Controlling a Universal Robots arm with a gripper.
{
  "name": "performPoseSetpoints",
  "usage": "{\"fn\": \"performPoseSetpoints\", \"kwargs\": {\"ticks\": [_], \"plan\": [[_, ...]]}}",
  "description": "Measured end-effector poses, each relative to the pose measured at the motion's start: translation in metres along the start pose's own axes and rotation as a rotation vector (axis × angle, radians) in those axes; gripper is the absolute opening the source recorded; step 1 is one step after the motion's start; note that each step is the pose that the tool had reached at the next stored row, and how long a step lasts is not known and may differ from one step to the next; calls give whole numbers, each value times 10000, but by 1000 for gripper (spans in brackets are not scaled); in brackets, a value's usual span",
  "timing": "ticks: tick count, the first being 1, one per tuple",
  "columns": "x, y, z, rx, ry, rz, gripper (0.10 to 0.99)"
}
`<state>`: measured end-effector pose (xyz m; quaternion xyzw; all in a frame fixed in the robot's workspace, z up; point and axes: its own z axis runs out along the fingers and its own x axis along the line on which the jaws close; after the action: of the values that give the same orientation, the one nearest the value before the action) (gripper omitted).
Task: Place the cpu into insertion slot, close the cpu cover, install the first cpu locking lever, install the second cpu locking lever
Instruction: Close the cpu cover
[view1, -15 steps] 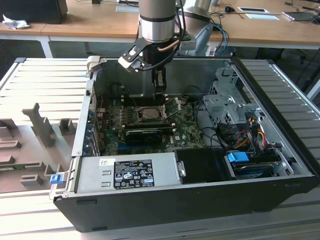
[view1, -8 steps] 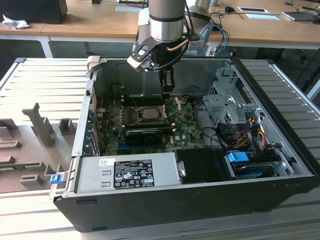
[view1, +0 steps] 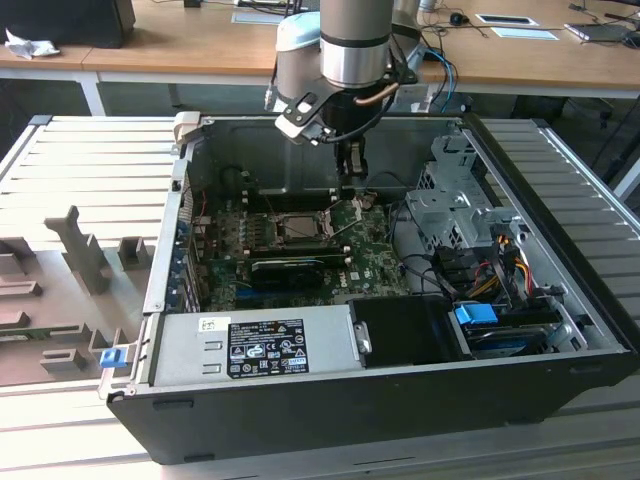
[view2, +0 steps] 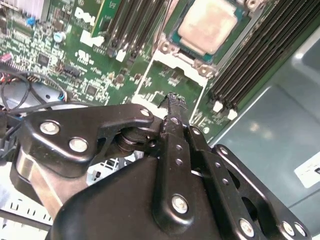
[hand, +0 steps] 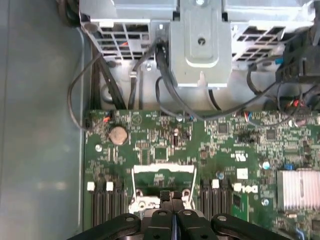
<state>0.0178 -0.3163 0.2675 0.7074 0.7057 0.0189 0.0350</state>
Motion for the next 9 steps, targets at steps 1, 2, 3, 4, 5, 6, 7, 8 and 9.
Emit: {"fn": "performPoseSetpoints", "kwargs": {"ticks": [1,2,3,4,5,6,7,8,9], "plan": [[0,15,3,1,-1,-1,106],[0,31,8,0,-1,-2,106],[0,53,12,1,-1,-2,106],[0,68,15,1,-1,-1,106],[1,89,19,0,-1,0,106],[1,105,21,0,-1,0,106],[1,127,24,0,-1,-2,106],[1,140,26,0,0,-2,106],[1,157,29,0,-1,-1,106]]}}
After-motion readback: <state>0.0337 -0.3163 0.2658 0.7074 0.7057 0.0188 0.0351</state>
